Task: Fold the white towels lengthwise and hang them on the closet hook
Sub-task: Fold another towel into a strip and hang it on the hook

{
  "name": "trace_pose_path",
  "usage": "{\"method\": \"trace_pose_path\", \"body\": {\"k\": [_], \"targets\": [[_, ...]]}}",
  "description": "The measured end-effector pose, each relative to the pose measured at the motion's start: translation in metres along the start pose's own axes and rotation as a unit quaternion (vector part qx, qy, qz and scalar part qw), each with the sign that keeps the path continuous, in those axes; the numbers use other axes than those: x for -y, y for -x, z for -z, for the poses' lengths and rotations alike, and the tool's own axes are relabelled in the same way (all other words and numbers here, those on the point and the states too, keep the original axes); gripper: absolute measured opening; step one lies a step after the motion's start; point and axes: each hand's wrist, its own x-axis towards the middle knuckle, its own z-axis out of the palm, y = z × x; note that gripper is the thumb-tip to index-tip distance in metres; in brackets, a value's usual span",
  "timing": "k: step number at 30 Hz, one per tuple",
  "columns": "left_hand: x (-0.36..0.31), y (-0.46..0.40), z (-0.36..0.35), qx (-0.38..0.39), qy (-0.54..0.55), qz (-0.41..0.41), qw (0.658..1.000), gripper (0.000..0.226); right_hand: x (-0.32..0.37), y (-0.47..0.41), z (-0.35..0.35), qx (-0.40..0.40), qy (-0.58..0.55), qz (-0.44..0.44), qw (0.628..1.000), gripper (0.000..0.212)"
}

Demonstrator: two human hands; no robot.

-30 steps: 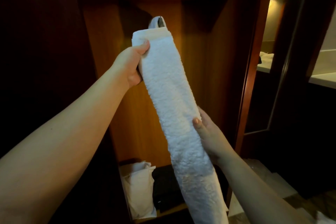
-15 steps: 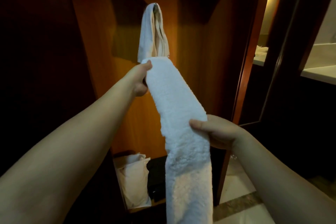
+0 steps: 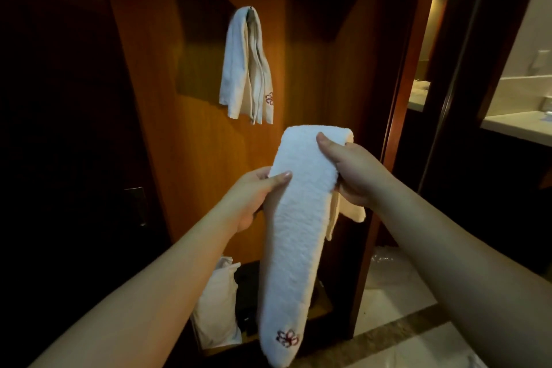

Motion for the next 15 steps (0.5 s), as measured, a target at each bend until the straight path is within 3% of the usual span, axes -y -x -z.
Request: {"method": "trace_pose_path", "body": {"k": [4, 8, 11, 15], "targets": [[-0.006, 0.000, -0.008, -0.094, -0.056, -0.075, 0.991, 0.038, 0.021, -0.005, -0.014, -0.028, 0.121, 0.025, 0.992, 0.065], [-0.006, 0.010, -0.027, -0.164, -0.116, -0.193, 0.960, 0.057, 0.042, -0.016, -0.032, -0.082, 0.204, 0.071, 0.973, 0.065], [-0.001, 0.014, -0.047, -0.192, -0.209, -0.213, 0.935, 0.076, 0.053, -0.023, -0.045, -0.109, 0.248, 0.092, 0.958, 0.046], [0.008, 0.002, -0.051, -0.240, -0.245, -0.201, 0.918, 0.065, 0.065, -0.030, -0.052, -0.134, 0.267, 0.093, 0.950, 0.038]]}}
